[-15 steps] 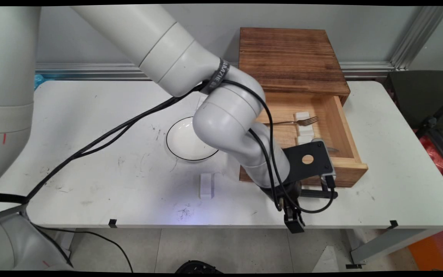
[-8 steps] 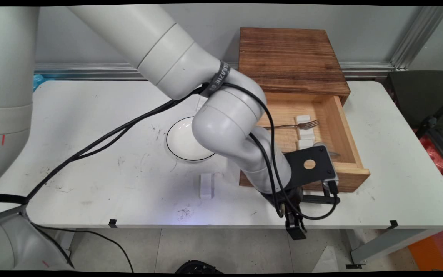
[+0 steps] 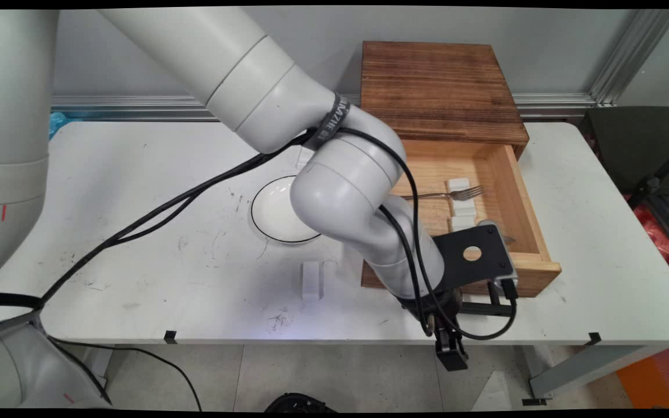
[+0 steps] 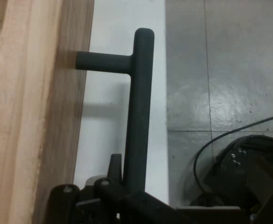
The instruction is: Open the drawer
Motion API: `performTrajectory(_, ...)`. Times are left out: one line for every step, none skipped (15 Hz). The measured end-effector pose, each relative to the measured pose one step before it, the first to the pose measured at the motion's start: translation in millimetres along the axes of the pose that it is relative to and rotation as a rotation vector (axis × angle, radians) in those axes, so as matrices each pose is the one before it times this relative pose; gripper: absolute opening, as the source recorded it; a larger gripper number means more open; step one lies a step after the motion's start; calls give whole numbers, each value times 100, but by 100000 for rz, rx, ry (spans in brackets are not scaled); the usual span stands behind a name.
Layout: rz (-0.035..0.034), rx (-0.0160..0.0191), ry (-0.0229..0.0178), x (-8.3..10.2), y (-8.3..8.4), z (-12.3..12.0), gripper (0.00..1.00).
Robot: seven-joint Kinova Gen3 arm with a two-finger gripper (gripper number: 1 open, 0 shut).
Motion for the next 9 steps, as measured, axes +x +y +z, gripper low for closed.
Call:
performTrajectory(-127, -270, 46, 41, 148, -48, 100)
performTrajectory(-138, -251, 24, 28, 135, -42, 100)
performTrajectory(-102, -235, 34, 26, 114, -35, 100)
performTrajectory(-107, -266, 23, 25, 133, -38, 100)
performTrajectory(-117, -296, 23, 21, 153, -41, 100)
performTrajectory(-96, -160, 14, 10, 84, -27, 100)
performTrajectory(-77, -168, 12, 8, 85, -25, 100)
performTrajectory(-94, -171, 19, 10, 80, -20, 100)
performTrajectory(-86, -216, 47, 17, 113, -32, 100)
